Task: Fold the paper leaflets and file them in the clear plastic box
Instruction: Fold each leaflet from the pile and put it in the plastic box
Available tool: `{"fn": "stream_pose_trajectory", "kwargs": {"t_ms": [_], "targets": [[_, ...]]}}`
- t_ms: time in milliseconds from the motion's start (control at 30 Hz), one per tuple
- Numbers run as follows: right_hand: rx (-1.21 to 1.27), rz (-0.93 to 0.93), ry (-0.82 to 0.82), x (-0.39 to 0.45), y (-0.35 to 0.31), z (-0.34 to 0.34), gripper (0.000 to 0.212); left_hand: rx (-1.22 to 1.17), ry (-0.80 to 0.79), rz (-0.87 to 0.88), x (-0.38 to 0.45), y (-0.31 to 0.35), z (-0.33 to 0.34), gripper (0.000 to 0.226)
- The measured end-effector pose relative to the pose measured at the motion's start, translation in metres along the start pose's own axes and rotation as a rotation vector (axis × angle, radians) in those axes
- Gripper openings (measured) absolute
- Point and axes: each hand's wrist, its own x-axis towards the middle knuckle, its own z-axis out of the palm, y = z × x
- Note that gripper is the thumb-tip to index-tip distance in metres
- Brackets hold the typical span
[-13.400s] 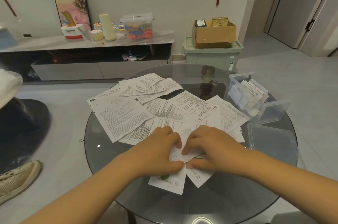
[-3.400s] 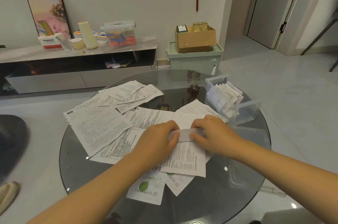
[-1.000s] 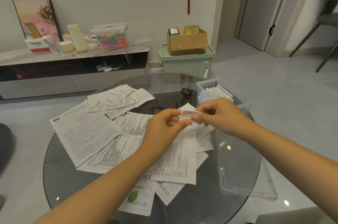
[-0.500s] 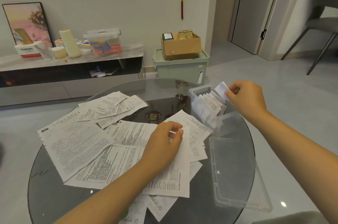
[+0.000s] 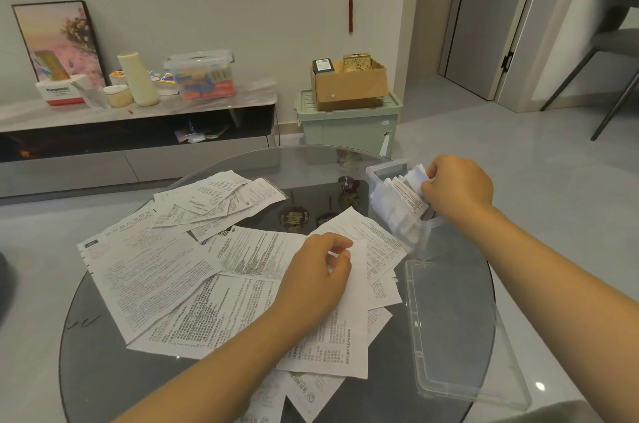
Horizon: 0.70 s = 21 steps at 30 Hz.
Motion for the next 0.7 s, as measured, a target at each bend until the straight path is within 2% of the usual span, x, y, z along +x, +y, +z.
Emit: {"fn": "stream_pose_trajectory", "kwargs": {"t_ms": [300, 367, 500, 633, 700], "targets": [[-0.262, -0.041, -0.068, 0.003, -0.010, 0.005, 0.016, -0.014, -0.011, -0.009, -0.002, 0.002, -0.002, 0.020], [-0.255, -0.083, -0.081, 0.003, -0.010, 0.006, 0.019, -0.014, -0.014, -0.011, -0.003, 0.001, -0.003, 0.020], [-0.090, -0.117, -0.092, 0.004, -0.009, 0.005, 0.024, -0.007, -0.019, -0.016, -0.004, 0.000, -0.005, 0.020], [-0.209, -0.175, -0.166, 0.002, -0.011, 0.002, 0.032, -0.004, -0.019, -0.015, -0.004, -0.001, -0.005, 0.020], [-0.171, -0.197, -0.173, 0.002, -0.010, -0.001, 0.032, -0.002, -0.020, -0.017, -0.004, -0.001, -0.005, 0.021]]}}
